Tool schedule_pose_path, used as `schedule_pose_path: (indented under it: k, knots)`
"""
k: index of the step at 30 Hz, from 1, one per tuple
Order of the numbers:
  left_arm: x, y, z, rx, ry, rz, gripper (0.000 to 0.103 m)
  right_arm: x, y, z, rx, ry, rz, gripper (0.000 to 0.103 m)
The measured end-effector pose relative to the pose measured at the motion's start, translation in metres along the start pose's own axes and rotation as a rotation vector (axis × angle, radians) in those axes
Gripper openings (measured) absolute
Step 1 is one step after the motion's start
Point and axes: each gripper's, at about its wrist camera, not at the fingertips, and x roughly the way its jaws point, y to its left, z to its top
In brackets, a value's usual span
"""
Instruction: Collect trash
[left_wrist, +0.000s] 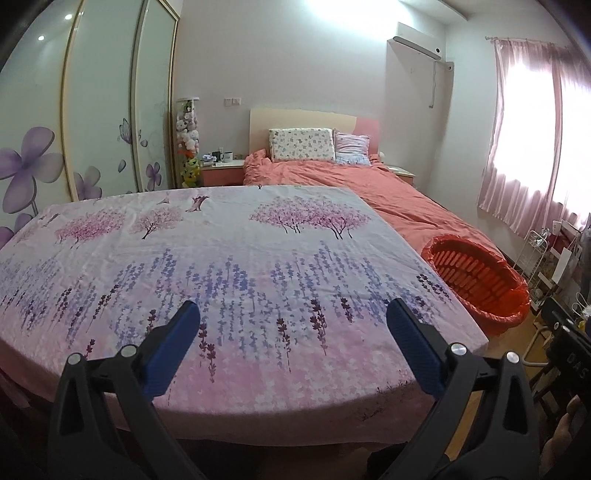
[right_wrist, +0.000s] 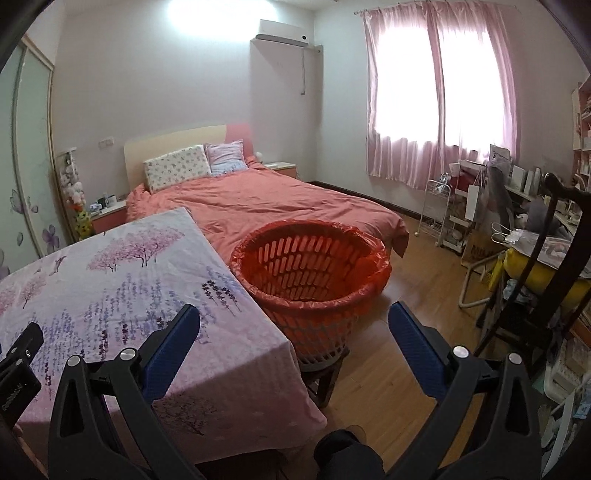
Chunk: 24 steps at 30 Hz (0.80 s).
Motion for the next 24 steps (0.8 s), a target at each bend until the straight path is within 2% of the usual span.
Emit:
schedule_pose_path:
  k: [24]
  knots:
    - [0.0021, -0.0055, -0.0021, -0.004, 0.037, 0.015, 0.099, -0.0008, 0.0017, 0.0022, -0.015, 0.047, -0.027, 0.101]
